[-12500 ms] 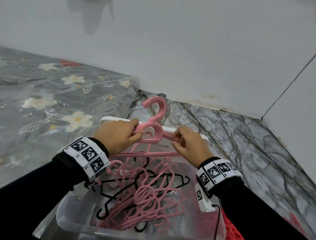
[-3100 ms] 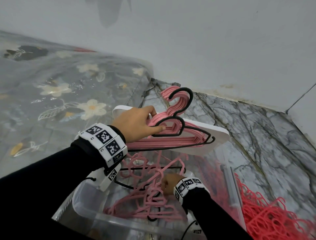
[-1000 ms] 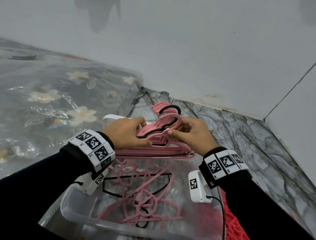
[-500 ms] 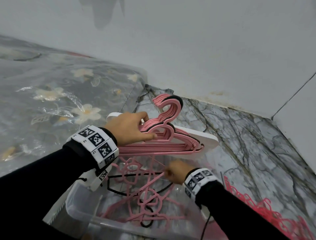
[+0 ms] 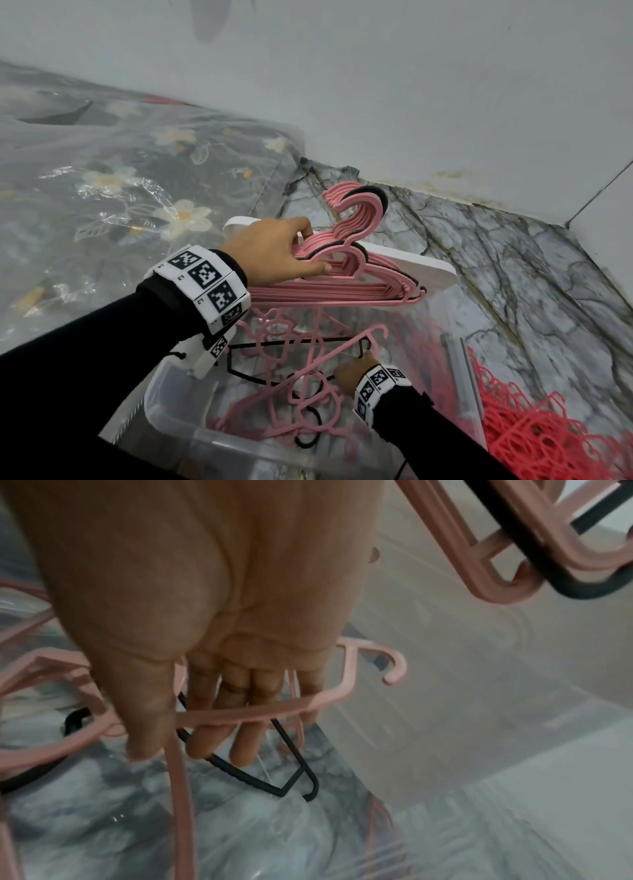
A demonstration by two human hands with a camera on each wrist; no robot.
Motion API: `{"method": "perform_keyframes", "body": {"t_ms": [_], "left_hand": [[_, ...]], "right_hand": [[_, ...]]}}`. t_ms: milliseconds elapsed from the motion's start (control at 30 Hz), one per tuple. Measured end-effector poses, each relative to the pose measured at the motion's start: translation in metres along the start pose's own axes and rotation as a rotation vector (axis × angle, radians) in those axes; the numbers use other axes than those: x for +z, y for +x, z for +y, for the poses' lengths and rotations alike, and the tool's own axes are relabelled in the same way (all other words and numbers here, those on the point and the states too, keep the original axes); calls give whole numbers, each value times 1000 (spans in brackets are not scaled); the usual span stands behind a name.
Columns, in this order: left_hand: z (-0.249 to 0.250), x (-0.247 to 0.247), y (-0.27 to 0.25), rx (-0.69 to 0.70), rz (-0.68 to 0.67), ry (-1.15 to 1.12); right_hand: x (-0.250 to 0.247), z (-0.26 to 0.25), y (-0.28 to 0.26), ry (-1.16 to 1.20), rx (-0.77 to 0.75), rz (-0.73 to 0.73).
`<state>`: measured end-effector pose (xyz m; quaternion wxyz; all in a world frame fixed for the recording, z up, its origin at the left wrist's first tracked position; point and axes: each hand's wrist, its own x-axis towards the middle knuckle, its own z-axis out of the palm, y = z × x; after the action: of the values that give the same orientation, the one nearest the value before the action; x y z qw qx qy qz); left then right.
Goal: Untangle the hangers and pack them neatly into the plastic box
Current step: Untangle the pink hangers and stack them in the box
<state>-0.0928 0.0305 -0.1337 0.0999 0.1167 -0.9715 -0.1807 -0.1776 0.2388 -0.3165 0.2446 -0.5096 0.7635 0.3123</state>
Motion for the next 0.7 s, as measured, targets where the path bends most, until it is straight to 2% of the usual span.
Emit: {"method": "perform_keyframes", "body": {"t_ms": [367,500,700], "left_hand": [[4,-6,-1,10,57,-34],[8,-11,-3,30,86,-80],[16,-13,-5,22,58,-166]], "right_hand": [[-70,24,-51,0,-186,373],[-81,28,-73,34,-245,515],[-84,27,-99,155,-202,618]]}}
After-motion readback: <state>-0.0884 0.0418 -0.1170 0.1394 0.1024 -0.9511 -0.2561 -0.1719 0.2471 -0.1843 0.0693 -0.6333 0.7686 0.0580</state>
